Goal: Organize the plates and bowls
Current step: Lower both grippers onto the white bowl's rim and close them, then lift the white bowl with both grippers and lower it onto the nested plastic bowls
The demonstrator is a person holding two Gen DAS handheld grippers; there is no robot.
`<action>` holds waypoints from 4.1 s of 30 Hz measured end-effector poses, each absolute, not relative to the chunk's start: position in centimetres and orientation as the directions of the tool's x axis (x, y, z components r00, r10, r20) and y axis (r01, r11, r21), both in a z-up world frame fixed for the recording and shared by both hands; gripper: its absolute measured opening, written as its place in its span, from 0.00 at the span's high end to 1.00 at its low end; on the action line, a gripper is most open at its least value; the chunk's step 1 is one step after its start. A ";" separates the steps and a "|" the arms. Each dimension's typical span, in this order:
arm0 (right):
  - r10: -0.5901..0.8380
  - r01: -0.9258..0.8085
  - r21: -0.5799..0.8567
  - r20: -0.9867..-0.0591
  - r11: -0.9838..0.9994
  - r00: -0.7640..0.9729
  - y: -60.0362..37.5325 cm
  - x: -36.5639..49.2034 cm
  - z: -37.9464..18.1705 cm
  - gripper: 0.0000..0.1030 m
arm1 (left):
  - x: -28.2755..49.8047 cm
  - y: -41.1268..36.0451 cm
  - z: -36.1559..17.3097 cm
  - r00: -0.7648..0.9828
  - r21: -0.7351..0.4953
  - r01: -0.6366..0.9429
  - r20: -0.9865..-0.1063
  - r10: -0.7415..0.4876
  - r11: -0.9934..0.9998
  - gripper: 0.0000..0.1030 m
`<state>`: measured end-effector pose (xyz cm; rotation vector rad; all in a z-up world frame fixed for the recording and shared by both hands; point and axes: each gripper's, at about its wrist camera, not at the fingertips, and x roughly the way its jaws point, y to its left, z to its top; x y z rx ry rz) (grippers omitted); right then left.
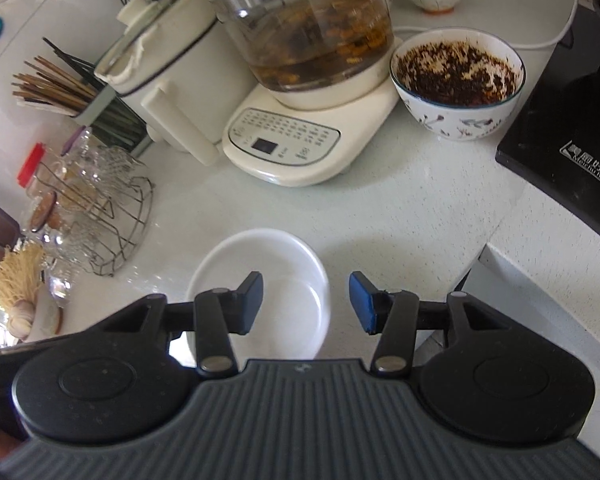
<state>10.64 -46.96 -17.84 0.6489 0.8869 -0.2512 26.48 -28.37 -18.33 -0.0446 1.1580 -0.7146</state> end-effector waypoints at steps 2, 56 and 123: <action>0.070 0.462 0.428 -0.787 0.777 0.613 -47.1 10.7 -18.3 0.51 | 26.6 -28.5 -18.8 0.201 -0.390 0.485 -0.821 -0.534 0.782 0.59; 0.290 0.265 0.525 -0.749 0.809 0.596 -48.0 12.4 -17.9 0.91 | 25.6 -27.1 -16.8 0.291 -0.420 0.322 -0.809 -0.511 0.848 0.93; 0.471 -0.152 0.453 -0.768 0.878 0.434 -25.1 18.0 -12.0 0.88 | 20.3 -1.5 -12.0 0.511 -0.444 -0.075 -0.786 -0.349 0.893 0.93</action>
